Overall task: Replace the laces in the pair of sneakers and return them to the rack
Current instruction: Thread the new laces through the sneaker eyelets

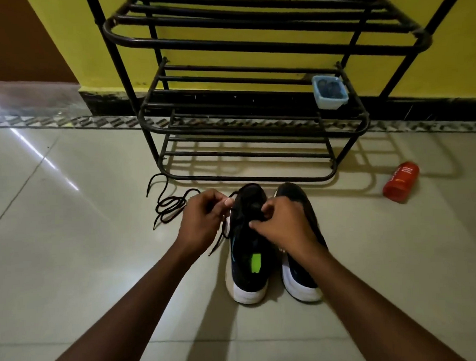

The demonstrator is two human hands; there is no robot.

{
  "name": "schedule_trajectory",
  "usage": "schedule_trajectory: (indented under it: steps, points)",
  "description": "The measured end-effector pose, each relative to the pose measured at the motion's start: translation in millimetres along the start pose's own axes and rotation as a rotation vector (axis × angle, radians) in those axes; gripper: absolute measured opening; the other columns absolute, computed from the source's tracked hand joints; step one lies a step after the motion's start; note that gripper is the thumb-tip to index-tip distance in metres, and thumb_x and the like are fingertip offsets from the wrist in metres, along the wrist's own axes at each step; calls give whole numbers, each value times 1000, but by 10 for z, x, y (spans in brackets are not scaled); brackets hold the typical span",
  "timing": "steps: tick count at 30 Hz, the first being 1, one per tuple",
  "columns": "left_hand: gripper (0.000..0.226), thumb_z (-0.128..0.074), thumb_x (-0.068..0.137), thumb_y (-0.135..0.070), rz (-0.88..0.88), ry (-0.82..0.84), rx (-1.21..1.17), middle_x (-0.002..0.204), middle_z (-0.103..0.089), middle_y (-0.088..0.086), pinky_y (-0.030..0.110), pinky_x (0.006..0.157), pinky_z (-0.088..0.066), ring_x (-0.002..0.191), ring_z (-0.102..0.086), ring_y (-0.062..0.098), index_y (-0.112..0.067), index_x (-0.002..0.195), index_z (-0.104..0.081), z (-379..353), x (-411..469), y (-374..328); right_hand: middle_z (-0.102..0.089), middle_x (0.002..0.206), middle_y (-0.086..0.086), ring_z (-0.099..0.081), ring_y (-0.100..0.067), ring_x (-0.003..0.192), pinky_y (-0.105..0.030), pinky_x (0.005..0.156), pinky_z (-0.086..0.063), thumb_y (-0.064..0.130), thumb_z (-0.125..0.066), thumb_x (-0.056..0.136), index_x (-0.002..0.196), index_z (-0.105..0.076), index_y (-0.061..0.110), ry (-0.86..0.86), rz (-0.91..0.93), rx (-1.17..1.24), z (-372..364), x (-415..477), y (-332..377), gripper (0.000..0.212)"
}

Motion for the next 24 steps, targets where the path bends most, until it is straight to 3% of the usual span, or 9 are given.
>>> schedule_trajectory:
  steps: [2, 5, 10, 13, 16, 20, 24]
  points:
    - [12, -69, 94, -10, -1, 32, -5, 67, -70, 4, 25, 54, -51, 58, -63, 12, -9, 82, -65, -110, 68, -12, -72, 105, -6, -66, -20, 103, -26, 87, -53, 34, -82, 77, 113, -72, 16, 30, 26, -61, -82, -59, 7, 41]
    - [13, -75, 88, -4, 31, 80, 15, 71, -72, 6, 23, 61, -55, 65, -70, 15, -9, 80, -66, -246, 132, 55, -74, 95, -10, -70, -23, 92, -27, 82, -57, 21, -72, 82, 106, -75, 11, -28, 40, -15, -95, -50, -48, 26]
    - [12, -78, 84, -1, 49, 94, 27, 76, -73, 10, 28, 68, -60, 73, -73, 18, 2, 83, -66, -408, 130, 171, -73, 106, -6, -69, -15, 96, -8, 76, -45, 10, -66, 86, 119, -72, 14, -102, -31, 164, -114, -51, -234, 33]
    - [9, -77, 85, -2, 43, 115, 59, 79, -74, 5, 37, 77, -63, 81, -75, 22, -7, 86, -70, -480, 107, 232, -73, 105, -2, -68, -11, 96, 6, 62, -37, 5, -66, 87, 118, -71, 13, -143, -83, 287, -124, -78, -341, 33]
    - [8, -77, 86, -6, 71, 120, 94, 81, -77, 2, 43, 83, -62, 84, -76, 20, -14, 86, -76, -517, 97, 285, -72, 102, 1, -66, -8, 92, 5, 61, -36, 4, -66, 87, 117, -71, 14, -156, -127, 368, -150, -75, -426, 32]
    - [6, -77, 88, -13, 78, 132, 141, 84, -78, -4, 39, 85, -62, 86, -75, 9, -16, 91, -80, -552, 72, 284, -67, 95, 5, -63, -6, 89, 6, 59, -39, 1, -66, 87, 115, -71, 14, -141, -139, 417, -179, -56, -471, 31]
    - [5, -78, 87, -14, 100, 126, 105, 85, -79, -5, 34, 83, -62, 85, -75, 8, -16, 91, -81, -569, 42, 275, -70, 101, 3, -65, -8, 94, 1, 64, -42, 1, -67, 87, 116, -70, 15, -109, -143, 456, -200, -35, -496, 32]
Point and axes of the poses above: each hand's wrist, its own x-axis towards the middle knuckle, its own z-axis out of the back of the hand, y = z × x, the point moved 9 cm from there along x, towards the middle knuckle
